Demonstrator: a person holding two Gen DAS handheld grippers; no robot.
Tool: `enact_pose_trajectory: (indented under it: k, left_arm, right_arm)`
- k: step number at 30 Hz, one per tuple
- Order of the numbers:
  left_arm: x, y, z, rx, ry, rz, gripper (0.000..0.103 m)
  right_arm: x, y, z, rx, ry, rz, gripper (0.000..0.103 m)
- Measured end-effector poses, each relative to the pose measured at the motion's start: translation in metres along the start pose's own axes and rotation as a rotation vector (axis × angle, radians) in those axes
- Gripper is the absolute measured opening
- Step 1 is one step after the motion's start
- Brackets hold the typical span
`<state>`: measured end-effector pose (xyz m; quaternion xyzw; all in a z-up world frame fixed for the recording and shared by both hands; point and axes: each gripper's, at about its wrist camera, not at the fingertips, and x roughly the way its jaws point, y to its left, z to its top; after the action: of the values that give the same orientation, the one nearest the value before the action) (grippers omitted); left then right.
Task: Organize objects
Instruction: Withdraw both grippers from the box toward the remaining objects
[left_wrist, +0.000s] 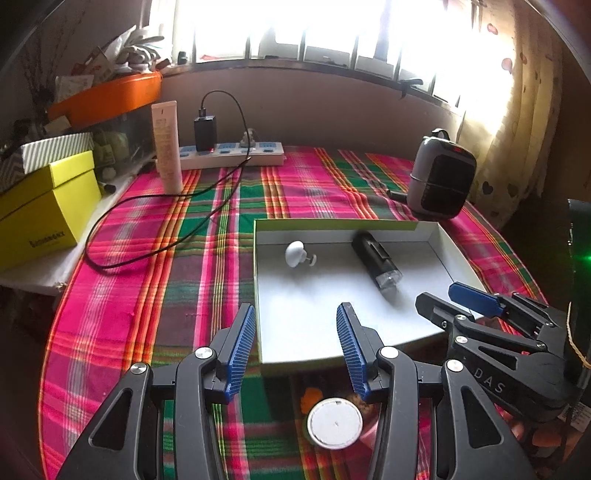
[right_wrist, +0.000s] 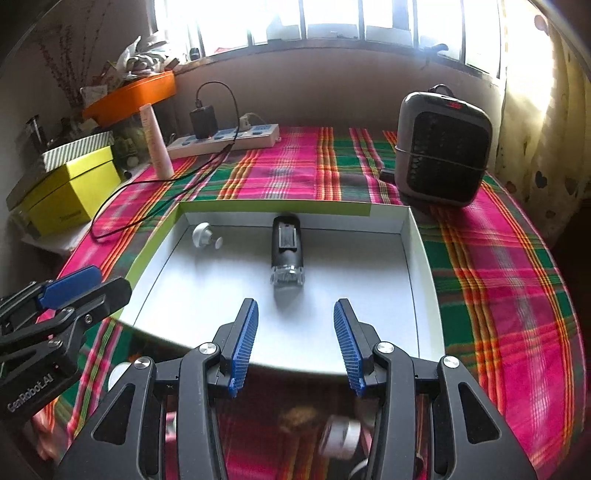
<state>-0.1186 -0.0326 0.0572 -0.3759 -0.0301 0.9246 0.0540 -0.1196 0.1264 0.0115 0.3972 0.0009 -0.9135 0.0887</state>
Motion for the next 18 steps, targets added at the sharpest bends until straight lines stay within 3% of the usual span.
enact_pose_trajectory:
  k: [18]
  left_arm:
    - [-0.018,-0.005,-0.033,-0.017,0.003,-0.035,0.045]
  right_arm:
    - [-0.041,-0.013,-0.039,-0.02,-0.074,0.047,0.044]
